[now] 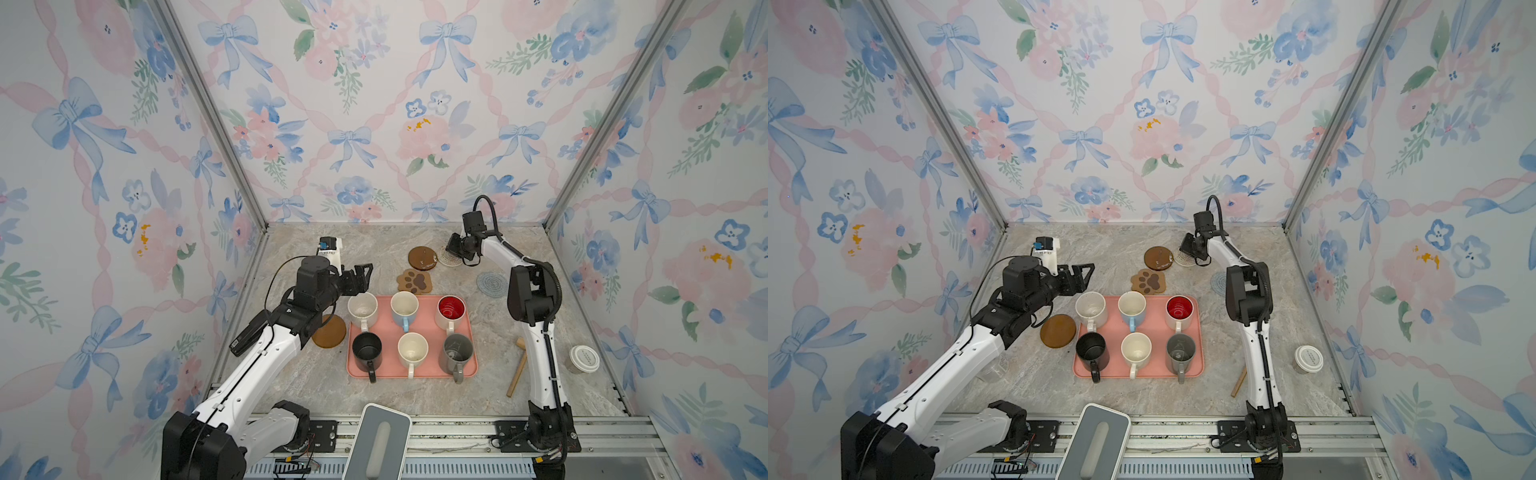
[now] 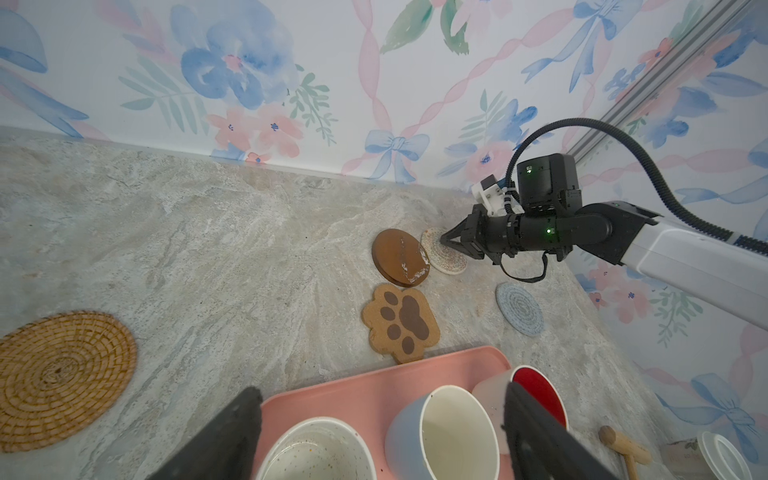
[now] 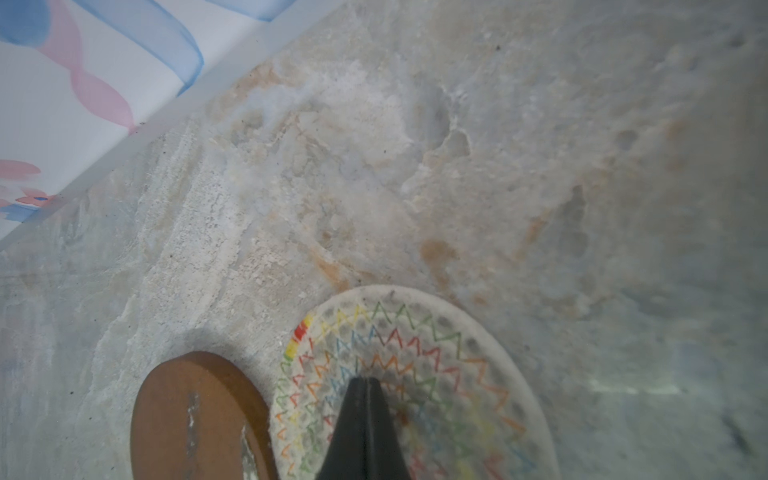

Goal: Place cups on coasters
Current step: Move the coaster to the top-right of the table.

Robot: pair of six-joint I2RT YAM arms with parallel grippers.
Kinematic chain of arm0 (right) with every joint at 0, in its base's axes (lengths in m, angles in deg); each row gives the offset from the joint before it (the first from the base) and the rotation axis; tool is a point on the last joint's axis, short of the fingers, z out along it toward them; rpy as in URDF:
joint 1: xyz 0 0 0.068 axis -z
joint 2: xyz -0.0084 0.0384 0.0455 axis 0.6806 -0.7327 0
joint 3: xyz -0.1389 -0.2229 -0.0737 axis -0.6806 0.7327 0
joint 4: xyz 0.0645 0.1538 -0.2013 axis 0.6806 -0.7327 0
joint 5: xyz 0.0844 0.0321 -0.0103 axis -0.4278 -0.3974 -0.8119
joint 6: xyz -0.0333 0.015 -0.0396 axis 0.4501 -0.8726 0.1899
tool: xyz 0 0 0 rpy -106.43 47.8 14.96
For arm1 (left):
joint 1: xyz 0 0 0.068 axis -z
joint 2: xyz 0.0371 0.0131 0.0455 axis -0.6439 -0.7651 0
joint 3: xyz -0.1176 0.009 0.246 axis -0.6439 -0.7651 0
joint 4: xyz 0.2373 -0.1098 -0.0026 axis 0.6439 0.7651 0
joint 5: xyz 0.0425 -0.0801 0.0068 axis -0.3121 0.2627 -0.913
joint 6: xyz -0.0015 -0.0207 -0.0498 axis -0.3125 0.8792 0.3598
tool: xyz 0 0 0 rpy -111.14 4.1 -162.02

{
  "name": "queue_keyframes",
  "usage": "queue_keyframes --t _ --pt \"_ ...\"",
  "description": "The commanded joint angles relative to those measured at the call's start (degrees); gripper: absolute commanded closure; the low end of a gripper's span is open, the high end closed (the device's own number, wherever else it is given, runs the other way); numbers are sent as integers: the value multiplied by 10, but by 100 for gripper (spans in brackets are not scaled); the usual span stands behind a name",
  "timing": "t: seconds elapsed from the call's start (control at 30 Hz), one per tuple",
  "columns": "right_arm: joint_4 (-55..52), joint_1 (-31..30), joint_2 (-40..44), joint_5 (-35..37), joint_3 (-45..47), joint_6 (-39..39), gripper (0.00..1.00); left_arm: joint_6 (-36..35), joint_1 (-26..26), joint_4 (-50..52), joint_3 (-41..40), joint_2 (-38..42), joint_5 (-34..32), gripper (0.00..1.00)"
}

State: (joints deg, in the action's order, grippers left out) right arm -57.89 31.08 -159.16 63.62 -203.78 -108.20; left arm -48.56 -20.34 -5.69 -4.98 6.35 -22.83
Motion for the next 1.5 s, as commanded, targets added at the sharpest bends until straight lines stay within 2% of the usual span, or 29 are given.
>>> queue_keyframes --t 0.0,0.27,0.7,0.93,1.47 --pt "-59 -5 -14 27 -17 13 100 -14 4 7 6 11 -10 13" --pt "-99 -6 8 33 17 43 100 -15 4 9 7 6 -12 13" --pt "-92 -11 109 52 178 77 100 -13 3 8 9 -16 -2 13" --pt "-67 -11 143 38 255 78 100 -10 4 7 9 -21 6 13" --pt "-62 -12 177 34 295 77 100 -8 5 8 3 -12 3 13"
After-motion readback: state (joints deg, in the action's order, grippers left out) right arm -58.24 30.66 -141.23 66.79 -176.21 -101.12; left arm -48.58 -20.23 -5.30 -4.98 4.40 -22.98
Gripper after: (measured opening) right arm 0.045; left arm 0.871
